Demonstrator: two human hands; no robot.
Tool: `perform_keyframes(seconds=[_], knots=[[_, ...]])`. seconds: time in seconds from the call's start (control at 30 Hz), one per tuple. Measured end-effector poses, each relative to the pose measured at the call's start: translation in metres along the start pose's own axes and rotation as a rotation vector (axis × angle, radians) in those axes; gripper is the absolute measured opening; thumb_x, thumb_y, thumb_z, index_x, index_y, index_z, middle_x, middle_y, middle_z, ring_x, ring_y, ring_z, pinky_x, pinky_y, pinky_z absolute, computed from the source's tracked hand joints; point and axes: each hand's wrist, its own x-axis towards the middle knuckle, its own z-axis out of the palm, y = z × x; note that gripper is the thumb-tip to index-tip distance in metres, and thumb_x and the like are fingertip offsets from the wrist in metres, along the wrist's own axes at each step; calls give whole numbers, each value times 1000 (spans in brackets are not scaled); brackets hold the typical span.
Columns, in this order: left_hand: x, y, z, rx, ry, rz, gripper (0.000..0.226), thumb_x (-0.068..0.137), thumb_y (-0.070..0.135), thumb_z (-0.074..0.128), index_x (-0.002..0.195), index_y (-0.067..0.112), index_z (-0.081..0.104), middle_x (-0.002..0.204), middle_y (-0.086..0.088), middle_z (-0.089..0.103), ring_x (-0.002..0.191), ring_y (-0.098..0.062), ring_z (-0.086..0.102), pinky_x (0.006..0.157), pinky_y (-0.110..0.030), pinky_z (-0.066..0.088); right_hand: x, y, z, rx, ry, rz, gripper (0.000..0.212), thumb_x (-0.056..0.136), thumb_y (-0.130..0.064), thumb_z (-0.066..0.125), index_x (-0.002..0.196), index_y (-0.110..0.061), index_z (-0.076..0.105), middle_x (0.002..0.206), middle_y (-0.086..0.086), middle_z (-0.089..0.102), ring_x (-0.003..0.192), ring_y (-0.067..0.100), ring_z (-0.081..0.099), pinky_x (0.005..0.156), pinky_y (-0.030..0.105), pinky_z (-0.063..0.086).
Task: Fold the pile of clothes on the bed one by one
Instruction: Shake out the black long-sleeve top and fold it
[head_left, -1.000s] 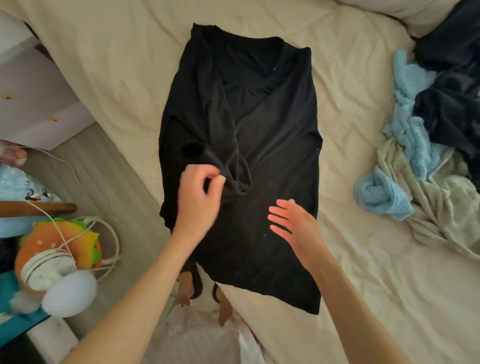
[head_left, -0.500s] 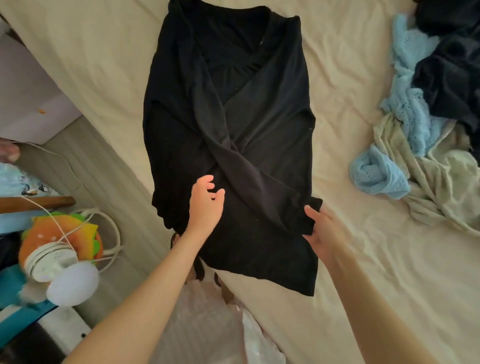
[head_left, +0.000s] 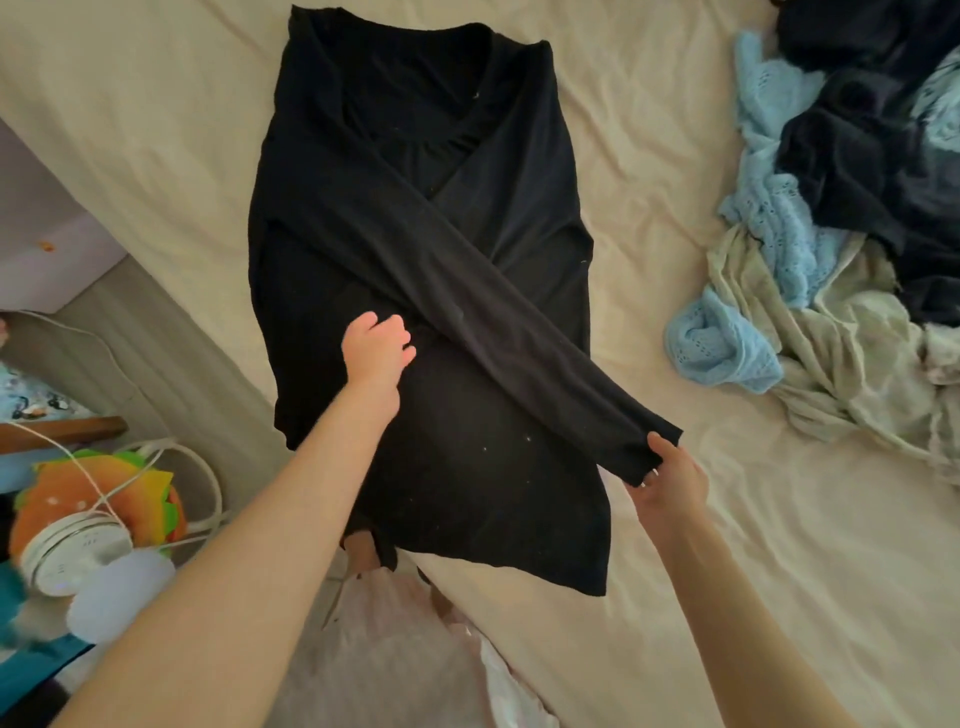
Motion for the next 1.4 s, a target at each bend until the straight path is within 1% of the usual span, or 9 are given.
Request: perform_keyframes(seconds=[0.1,0.2,0.33,0.5,0.73,0.83,1.17,1.27,1.4], knots=[[27,29,0,-245,-101,-144,43,102,18,38,140,-1,36,144,-16,41,133,-14,40,87,-19,42,1,-1,1,55,-122,20,14,93,-5,52,104,-10,59,104,8,64,97,25,63,75,36,53],[37,47,2,-317,-123,-214,40,97,27,49,135,15,46,134,-5,52,126,-18,47,99,-37,40,-2,-1,-4,74,-186,22,26,92,-6,50,118,-6,56,111,10,63,103,28,62,81,39,53],[35,54,-10,-376,-56,-201,34,95,24,54,126,12,50,113,-3,58,114,-20,54,90,-42,46,-11,1,-15,3,-195,-22,22,88,-1,44,104,-8,58,100,9,61,94,27,59,90,44,49],[33,58,-47,-368,-13,-139,42,100,22,44,139,9,38,131,-7,51,126,-23,48,98,-37,44,-30,13,-28,-92,-205,-42,20,83,2,43,90,-9,58,86,6,57,77,21,53,65,33,44],[31,51,-67,-21,-113,-127,32,100,15,36,130,10,46,132,-5,54,126,-22,48,94,-29,42,-20,47,-31,-581,-170,103,7,95,-6,49,95,-11,53,99,10,58,85,22,61,82,37,51],[33,50,-71,-19,-247,-177,38,102,18,32,139,10,38,136,-3,49,124,-21,48,100,-32,37,-12,42,-18,-861,-37,-84,24,94,-18,50,116,-7,50,104,9,56,91,24,57,80,36,48],[24,55,-79,71,-195,-160,44,100,16,43,142,8,37,137,-11,50,123,-26,50,103,-41,41,-43,-2,114,-1212,-183,-682,36,99,-22,42,133,-11,46,128,5,54,104,17,53,82,21,31],[37,64,-82,-51,-182,-176,44,99,15,45,142,7,37,136,-12,51,119,-26,52,98,-38,42,-54,-13,181,-1188,-322,-734,34,98,-22,43,131,-13,50,107,-1,59,82,7,53,78,23,38],[63,83,-80,-188,-163,-201,45,97,14,49,140,6,38,133,-11,52,110,-22,53,95,-36,43,-56,-23,273,-1062,-499,-629,19,96,-24,44,107,-18,59,102,0,66,96,17,62,88,36,52]])
